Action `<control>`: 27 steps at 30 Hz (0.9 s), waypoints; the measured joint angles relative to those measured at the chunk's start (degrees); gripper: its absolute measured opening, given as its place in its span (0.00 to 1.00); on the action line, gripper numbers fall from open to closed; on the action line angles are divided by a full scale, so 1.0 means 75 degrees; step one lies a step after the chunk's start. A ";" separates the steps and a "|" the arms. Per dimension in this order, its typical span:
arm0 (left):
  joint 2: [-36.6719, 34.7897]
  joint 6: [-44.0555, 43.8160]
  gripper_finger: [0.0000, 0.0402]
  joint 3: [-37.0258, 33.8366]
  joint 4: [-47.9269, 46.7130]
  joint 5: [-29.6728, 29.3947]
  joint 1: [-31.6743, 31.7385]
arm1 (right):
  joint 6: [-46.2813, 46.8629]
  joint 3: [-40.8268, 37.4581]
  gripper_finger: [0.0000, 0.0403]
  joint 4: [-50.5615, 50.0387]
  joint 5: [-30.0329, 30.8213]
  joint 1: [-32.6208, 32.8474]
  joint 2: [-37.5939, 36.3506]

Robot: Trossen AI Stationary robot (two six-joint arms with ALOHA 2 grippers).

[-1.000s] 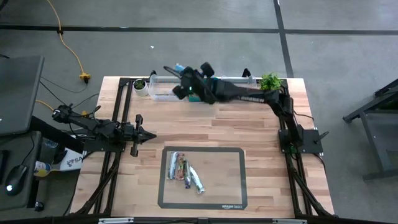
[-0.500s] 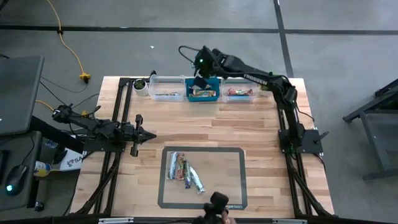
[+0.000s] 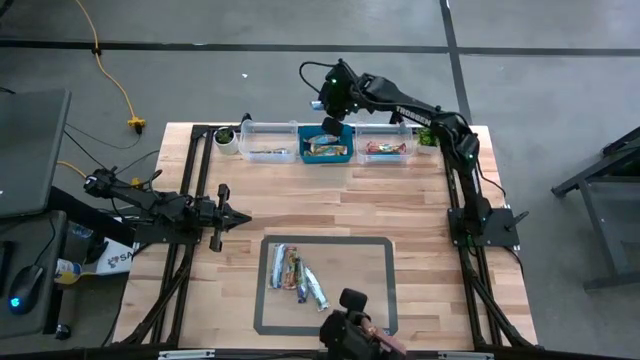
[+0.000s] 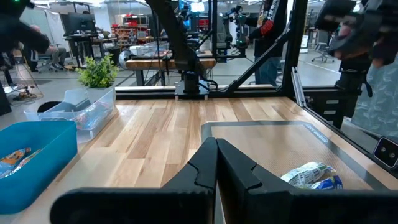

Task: Pick and place Granola Bars by type
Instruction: Put the yellow granola bar into the blue bin

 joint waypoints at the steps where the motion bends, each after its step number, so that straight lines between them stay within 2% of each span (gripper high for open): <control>1: 0.0000 0.0000 0.00 0.0000 -0.0001 0.0000 0.0003 | -0.0004 0.0000 0.15 -0.0001 -0.0083 -0.0030 0.0069; 15: 0.0000 0.0000 0.00 0.0000 -0.0001 0.0000 0.0000 | -0.0613 -0.0002 0.15 -0.0286 -0.0590 -0.0060 0.1137; 27: 0.0001 0.0000 0.00 0.0003 -0.0001 0.0000 0.0002 | -0.0998 0.0001 0.15 -0.1392 -0.1032 -0.0044 0.1381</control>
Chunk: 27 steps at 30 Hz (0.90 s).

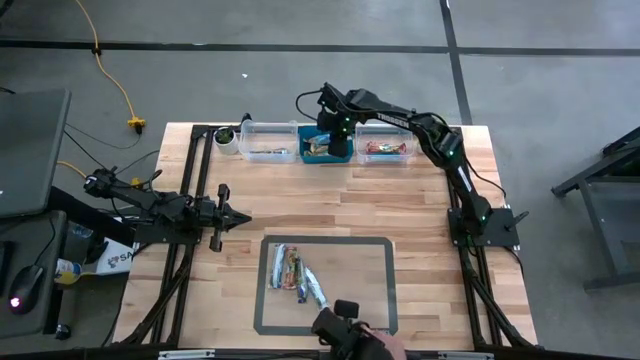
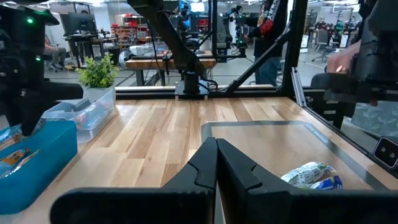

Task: Pick and place Granola Bars by type
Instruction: Put the yellow granola bar into the blue bin

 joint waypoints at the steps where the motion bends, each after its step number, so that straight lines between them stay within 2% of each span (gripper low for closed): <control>1: 0.0000 0.0000 0.00 -0.0002 0.0000 0.0000 0.0000 | -0.0005 0.0000 0.15 0.0000 -0.0032 0.0000 0.0000; 5: -0.0001 0.0000 0.00 0.0000 0.0003 0.0000 -0.0002 | -0.0219 0.0000 0.15 -0.0010 -0.0457 0.0000 -0.0002; 14: -0.0001 0.0000 0.00 -0.0002 0.0000 0.0000 -0.0002 | -0.0398 0.0000 0.16 -0.0001 -0.0473 0.0020 -0.0006; 27: -0.0001 0.0000 0.00 0.0000 0.0000 0.0000 0.0000 | -0.0405 0.0047 0.39 -0.0142 -0.0404 0.0038 -0.0047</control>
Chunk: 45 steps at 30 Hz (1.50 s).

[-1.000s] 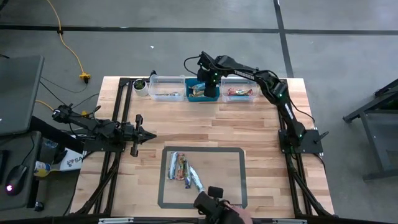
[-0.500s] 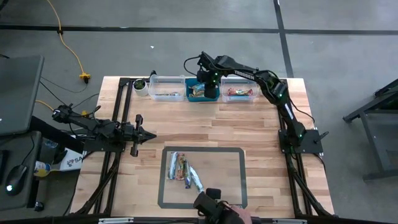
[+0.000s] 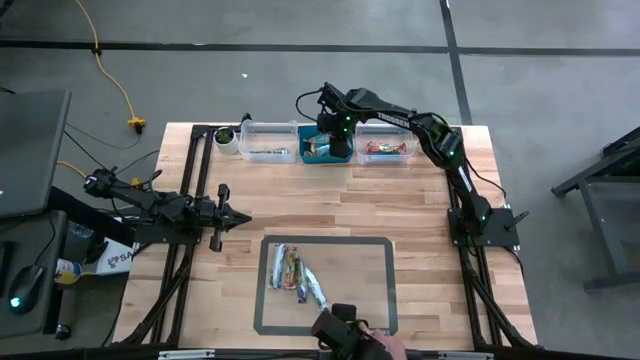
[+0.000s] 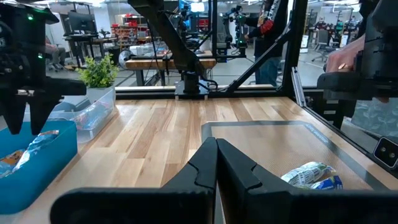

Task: Pick and place Granola Bars by type
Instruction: Put the yellow granola bar into the blue bin

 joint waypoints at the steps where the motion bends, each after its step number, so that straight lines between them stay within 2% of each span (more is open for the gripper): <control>1: 0.0000 0.0000 0.00 0.0000 0.0002 0.0000 0.0001 | -0.0003 0.0032 0.41 -0.0062 0.0004 0.0005 -0.0014; 7: 0.0003 0.0000 0.00 -0.0002 0.0002 0.0000 0.0000 | 0.0087 0.0498 0.47 -0.0397 -0.0041 0.0089 -0.0152; 10: 0.0003 0.0000 0.00 0.0000 0.0002 0.0000 0.0001 | 0.0399 0.0951 0.48 -0.0735 -0.0391 0.0195 -0.0157; 14: 0.0003 0.0000 0.00 -0.0002 0.0002 0.0000 -0.0001 | 0.1115 0.1522 0.48 -0.1114 -0.1370 0.0430 -0.0163; 19: 0.0003 0.0000 0.00 0.0000 0.0000 0.0000 -0.0002 | 0.2924 0.2011 0.49 -0.1319 -0.2512 0.0789 -0.0169; 26: 0.0003 0.0000 0.00 -0.0001 0.0000 0.0000 -0.0002 | 0.4725 0.2179 0.49 -0.1450 -0.4406 0.1430 -0.0169; 29: 0.0003 0.0000 0.00 -0.0002 0.0000 0.0000 -0.0002 | 0.5125 0.2155 0.49 -0.1558 -0.4889 0.1909 -0.0169; 40: 0.0003 0.0000 0.00 -0.0001 0.0000 0.0000 -0.0001 | 0.6669 0.2098 0.48 -0.1587 -0.4884 0.4158 -0.0169; 45: 0.0003 0.0000 0.00 -0.0001 0.0000 0.0000 -0.0001 | 0.7654 0.2098 0.48 -0.1584 -0.4039 0.5165 -0.0169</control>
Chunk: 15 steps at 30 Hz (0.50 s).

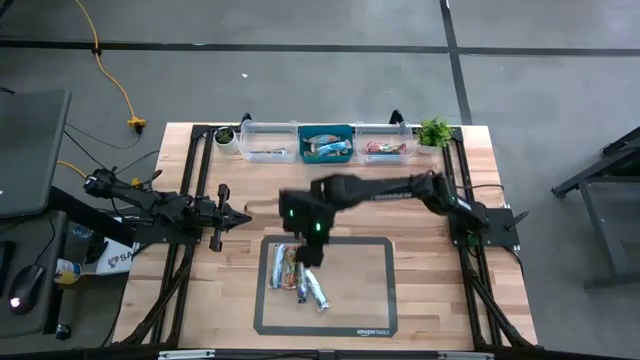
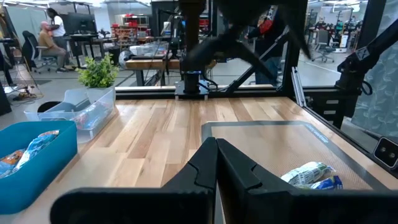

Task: Pick and place Granola Bars by type
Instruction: Put the yellow granola bar into the blue bin

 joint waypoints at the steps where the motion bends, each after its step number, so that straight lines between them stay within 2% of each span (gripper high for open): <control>1: 0.0000 0.0000 0.00 0.0002 0.0002 0.0000 -0.0001 | 0.0209 0.0000 0.48 0.0005 0.0185 0.0172 0.0000; 10: 0.0000 0.0000 0.00 0.0001 -0.0001 0.0000 0.0000 | 0.2657 0.0000 0.48 0.0012 0.1317 0.1367 0.0000; 15: 0.0000 0.0000 0.00 0.0002 0.0002 0.0000 0.0001 | 0.4180 0.0000 0.48 0.0010 0.2557 0.1820 0.0003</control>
